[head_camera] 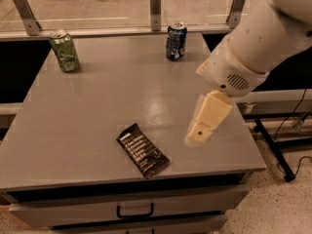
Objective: Move rxbar chocolate near green can
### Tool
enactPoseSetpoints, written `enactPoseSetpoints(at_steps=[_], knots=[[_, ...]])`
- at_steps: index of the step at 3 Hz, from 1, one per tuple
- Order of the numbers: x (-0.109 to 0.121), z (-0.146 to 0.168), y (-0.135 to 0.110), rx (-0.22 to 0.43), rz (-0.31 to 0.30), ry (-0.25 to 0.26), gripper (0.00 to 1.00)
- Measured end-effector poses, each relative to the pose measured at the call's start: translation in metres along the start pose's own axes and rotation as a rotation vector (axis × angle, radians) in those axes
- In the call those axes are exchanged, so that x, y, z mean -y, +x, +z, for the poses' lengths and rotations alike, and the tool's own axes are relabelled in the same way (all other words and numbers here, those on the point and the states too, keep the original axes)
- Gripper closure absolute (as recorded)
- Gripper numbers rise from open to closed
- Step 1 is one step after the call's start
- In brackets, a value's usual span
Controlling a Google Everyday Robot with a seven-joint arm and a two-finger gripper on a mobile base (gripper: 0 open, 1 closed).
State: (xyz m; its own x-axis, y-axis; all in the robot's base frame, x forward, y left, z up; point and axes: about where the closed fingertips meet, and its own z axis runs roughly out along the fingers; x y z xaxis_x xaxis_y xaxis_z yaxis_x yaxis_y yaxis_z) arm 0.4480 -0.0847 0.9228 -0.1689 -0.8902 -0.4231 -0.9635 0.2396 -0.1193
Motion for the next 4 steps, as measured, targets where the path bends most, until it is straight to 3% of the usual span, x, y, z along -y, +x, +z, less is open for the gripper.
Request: enactPoseSetpoints(at_steps=[2,4], knots=[[-0.040,0.061,-0.050,0.132,0.065,-0.005,0.00],[-0.057,0.106,-0.076,0.182,0.158,-0.005,0.00]])
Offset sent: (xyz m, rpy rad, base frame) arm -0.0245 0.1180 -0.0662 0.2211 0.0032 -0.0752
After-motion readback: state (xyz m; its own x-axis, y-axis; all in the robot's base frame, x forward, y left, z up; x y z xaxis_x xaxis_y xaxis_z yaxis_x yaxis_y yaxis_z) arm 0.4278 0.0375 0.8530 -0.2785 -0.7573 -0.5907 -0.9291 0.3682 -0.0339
